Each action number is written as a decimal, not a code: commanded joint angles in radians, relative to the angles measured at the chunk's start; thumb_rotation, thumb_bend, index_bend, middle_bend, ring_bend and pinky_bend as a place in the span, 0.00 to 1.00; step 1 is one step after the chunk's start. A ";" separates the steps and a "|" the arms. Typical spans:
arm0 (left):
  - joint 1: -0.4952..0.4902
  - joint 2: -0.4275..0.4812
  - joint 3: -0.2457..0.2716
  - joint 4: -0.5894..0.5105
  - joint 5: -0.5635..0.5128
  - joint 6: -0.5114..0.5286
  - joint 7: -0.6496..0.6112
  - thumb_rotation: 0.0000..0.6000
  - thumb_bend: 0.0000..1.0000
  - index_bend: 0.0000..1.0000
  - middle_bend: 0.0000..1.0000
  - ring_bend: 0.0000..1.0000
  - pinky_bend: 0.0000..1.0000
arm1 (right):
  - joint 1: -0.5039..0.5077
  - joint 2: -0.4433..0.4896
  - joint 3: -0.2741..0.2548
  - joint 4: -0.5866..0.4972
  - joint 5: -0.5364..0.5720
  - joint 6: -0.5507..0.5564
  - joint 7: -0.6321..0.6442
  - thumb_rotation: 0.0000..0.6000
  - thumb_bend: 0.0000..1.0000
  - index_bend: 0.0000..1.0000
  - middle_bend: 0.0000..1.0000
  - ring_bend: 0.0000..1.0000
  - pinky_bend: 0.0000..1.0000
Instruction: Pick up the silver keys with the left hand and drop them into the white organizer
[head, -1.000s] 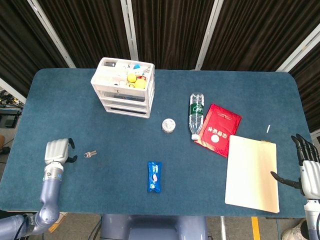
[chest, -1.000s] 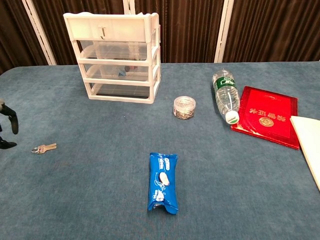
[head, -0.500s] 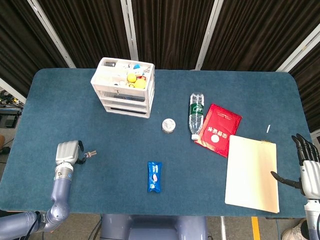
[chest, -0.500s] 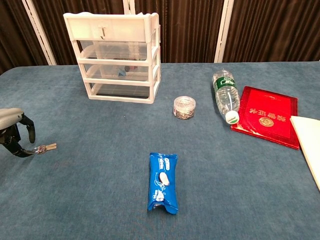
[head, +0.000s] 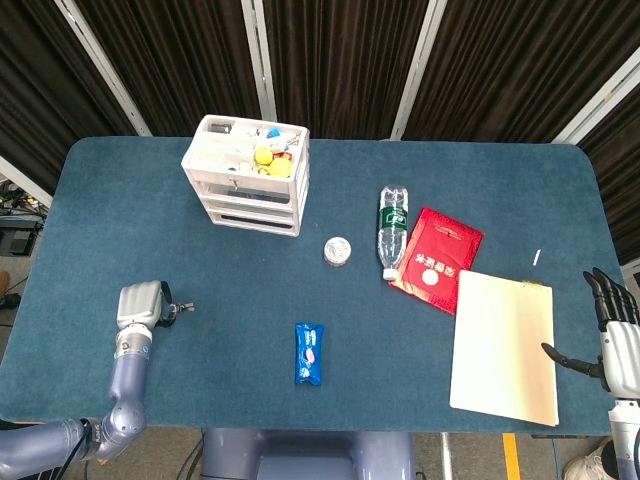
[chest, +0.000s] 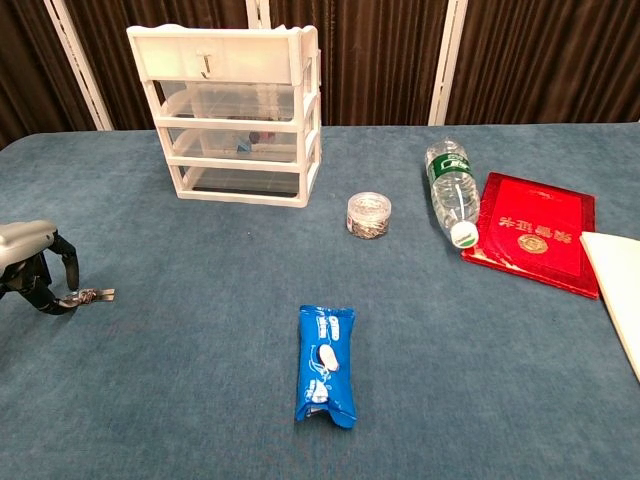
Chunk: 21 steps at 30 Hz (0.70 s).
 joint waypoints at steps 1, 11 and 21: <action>-0.003 -0.004 -0.001 0.006 -0.005 -0.002 -0.003 1.00 0.32 0.48 0.96 0.85 0.71 | 0.000 0.000 0.000 0.000 0.001 -0.001 0.000 1.00 0.07 0.01 0.00 0.00 0.00; -0.014 -0.013 0.006 0.015 0.006 0.005 -0.005 1.00 0.31 0.47 0.96 0.85 0.71 | 0.000 -0.001 0.002 0.000 0.001 0.003 0.001 1.00 0.06 0.01 0.00 0.00 0.00; -0.029 0.017 -0.001 -0.021 -0.034 0.012 0.029 1.00 0.24 0.47 0.95 0.84 0.71 | -0.001 -0.004 0.006 -0.001 0.001 0.011 0.001 1.00 0.07 0.01 0.00 0.00 0.00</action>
